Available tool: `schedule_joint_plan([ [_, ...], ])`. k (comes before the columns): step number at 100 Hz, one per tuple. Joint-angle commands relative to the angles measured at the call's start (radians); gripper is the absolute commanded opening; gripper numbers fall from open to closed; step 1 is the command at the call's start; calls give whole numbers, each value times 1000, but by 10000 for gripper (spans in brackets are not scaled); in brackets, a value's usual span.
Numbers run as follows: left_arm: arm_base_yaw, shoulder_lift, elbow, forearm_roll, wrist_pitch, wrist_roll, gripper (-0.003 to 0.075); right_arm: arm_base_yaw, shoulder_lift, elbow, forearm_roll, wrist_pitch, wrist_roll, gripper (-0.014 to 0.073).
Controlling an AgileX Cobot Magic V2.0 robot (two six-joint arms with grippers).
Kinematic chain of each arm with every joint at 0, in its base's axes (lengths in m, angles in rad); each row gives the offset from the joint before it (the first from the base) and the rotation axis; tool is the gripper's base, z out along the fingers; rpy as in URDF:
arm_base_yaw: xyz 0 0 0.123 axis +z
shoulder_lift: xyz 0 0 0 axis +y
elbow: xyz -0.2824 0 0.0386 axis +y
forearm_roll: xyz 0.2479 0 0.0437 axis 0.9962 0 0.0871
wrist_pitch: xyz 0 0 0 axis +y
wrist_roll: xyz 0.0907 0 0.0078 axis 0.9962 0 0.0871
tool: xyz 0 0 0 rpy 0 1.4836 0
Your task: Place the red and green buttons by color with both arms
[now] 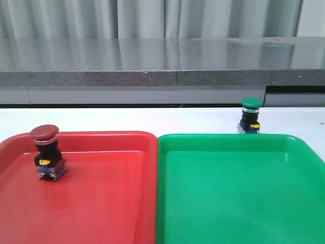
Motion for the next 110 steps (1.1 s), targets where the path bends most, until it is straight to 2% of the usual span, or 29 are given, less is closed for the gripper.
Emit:
schedule_joint_plan([
  [1, 2, -42, 41, 1, -105, -5, -19, -4, -16, -14, -1, -87, -2, -67],
  [21, 4, -169, 184, 1, -105, -5, -19, -4, -16, -14, -1, -87, -2, -67],
  [44, 73, -229, 272, -21, -159, -5, -19, -4, -16, -14, -1, -87, -2, -67],
  [63, 99, -229, 309, -26, -269, -5, -19, -4, -16, -14, -1, -87, -2, -67],
  [110, 99, -229, 309, -26, -272, -5, -19, -4, -16, -14, -1, -87, -2, -67],
])
